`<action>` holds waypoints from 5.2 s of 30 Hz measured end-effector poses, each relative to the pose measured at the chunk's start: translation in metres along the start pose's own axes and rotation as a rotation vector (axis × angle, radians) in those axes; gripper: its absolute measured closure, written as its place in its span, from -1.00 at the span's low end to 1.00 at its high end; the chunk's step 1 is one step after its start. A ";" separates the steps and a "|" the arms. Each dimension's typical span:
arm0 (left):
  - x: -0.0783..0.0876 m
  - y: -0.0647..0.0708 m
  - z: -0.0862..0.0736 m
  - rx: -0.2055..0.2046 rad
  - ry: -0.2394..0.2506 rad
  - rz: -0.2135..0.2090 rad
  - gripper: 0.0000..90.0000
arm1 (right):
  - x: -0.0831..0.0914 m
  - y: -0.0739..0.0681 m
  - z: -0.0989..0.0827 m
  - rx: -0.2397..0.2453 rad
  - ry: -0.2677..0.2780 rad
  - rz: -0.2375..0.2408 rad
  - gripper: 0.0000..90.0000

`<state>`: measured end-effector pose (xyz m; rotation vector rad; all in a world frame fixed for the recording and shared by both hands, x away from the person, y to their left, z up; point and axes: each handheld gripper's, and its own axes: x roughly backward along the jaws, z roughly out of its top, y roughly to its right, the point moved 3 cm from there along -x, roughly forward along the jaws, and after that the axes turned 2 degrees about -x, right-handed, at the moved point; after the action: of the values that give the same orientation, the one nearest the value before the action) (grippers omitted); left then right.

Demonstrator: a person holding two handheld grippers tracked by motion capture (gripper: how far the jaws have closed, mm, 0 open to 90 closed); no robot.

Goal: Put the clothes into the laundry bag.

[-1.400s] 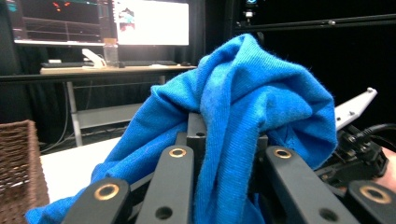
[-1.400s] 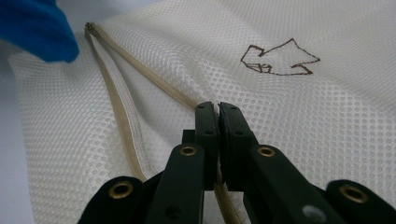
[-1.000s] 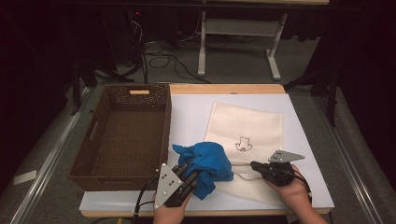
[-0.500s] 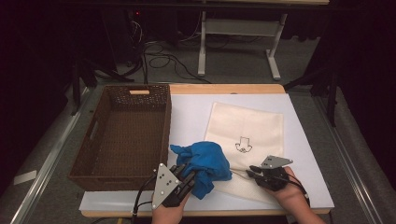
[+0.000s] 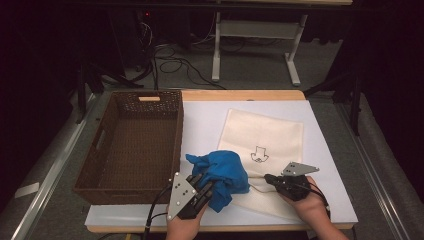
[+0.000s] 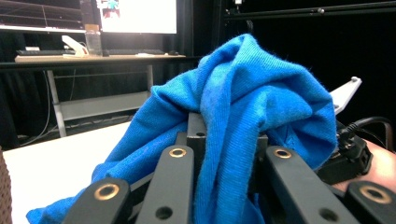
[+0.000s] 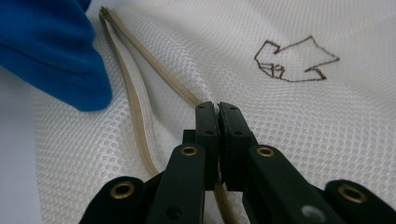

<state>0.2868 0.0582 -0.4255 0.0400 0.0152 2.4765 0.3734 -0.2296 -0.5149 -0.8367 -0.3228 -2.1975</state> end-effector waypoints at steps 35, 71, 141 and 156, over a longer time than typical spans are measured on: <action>-0.012 0.013 0.000 -0.026 0.000 -0.030 0.76 | 0.017 -0.001 0.021 -0.055 0.140 0.030 0.96; -0.105 0.046 -0.097 -0.001 -0.345 -0.106 0.73 | 0.032 0.001 0.029 -0.066 0.234 0.047 0.97; -0.056 -0.006 -0.091 0.093 -0.352 0.106 -0.15 | 0.037 -0.004 0.028 -0.047 0.252 0.042 0.97; -0.089 0.018 -0.095 0.076 -0.439 0.084 0.92 | 0.037 -0.003 0.028 -0.051 0.253 0.043 0.97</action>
<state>0.3427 -0.0111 -0.5220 0.6255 -0.0815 2.4972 0.3653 -0.2353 -0.4695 -0.5774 -0.1234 -2.2478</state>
